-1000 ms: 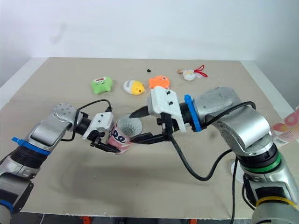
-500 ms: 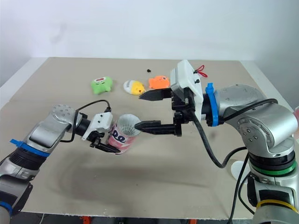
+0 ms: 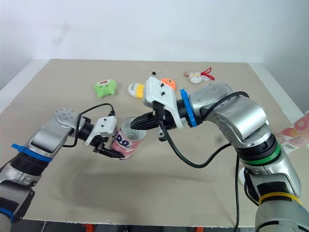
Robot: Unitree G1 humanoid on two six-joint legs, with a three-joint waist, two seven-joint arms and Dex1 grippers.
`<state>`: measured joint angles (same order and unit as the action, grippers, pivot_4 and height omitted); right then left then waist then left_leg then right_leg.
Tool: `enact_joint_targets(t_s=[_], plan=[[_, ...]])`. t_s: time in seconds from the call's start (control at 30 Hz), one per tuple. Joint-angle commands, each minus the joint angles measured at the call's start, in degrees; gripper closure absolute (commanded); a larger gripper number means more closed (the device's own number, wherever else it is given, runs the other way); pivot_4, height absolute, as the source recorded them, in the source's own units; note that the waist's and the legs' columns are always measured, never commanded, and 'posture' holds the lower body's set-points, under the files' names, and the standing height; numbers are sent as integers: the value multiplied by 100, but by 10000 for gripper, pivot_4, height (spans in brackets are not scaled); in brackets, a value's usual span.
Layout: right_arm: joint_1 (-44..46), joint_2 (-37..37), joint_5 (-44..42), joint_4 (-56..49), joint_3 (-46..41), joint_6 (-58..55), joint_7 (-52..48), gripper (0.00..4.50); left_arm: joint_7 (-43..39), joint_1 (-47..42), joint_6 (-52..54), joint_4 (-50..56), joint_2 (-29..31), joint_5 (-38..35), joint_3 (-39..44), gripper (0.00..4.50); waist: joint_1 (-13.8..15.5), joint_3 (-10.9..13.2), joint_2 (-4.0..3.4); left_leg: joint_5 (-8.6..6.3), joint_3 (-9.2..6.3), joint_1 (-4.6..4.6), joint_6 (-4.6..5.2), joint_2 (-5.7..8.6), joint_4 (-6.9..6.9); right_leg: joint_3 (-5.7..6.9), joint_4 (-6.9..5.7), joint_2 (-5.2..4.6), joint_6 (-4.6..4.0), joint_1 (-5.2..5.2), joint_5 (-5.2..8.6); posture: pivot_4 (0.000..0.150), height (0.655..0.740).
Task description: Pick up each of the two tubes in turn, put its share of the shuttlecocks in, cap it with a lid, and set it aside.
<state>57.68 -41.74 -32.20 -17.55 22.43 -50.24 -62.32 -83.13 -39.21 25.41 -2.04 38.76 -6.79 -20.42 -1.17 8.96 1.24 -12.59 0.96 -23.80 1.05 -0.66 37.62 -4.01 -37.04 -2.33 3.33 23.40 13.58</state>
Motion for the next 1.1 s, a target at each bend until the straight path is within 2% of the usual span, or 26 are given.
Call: enact_joint_targets(t_s=[0.03,0.27,0.43,0.6,0.8,0.93,1.1], plan=[[507,124,540,313,467,352,-464,44484,80,79,45,-130,-62,152,-266,16670,4,0,0,1,-2,-1,0,0,0,3,0,1,0,-1,0,1500,7400],[1215,534,1485,1077,1562,834,-1428,44484,106,90,-9,-172,-105,158,-268,16670,6,0,0,1,-2,-1,0,0,5,5,0,-2,1,-2,-1,1500,7400],[1471,1138,1884,1622,1832,992,-1638,44484,136,96,-17,-182,-138,165,-271,16670,7,0,0,1,-5,-1,-1,1,9,8,-6,-1,-21,-2,-19,1500,7400],[1482,1524,2103,1965,1742,1046,-1709,44484,166,115,8,-157,-145,173,-264,16670,4,-1,2,3,-8,2,-3,-1,12,13,-6,0,-27,-5,-22,1500,7400],[1418,1265,1952,1813,1333,943,-1970,44484,164,169,45,-94,-101,155,-246,16670,5,-1,1,6,-14,4,-8,-6,12,23,-12,4,-30,-5,-21,1500,7400],[1473,866,1591,1690,722,697,-2210,44484,151,162,28,-93,-105,148,-248,16670,14,0,1,7,-17,-2,-9,-1,12,24,-11,-2,-28,-4,-24,1500,7400],[1347,490,1436,1404,360,441,-2192,44484,129,143,-61,-142,-130,146,-247,16670,20,0,1,6,-24,-7,-9,4,12,29,-8,-8,-25,-4,-21,1500,7400]])
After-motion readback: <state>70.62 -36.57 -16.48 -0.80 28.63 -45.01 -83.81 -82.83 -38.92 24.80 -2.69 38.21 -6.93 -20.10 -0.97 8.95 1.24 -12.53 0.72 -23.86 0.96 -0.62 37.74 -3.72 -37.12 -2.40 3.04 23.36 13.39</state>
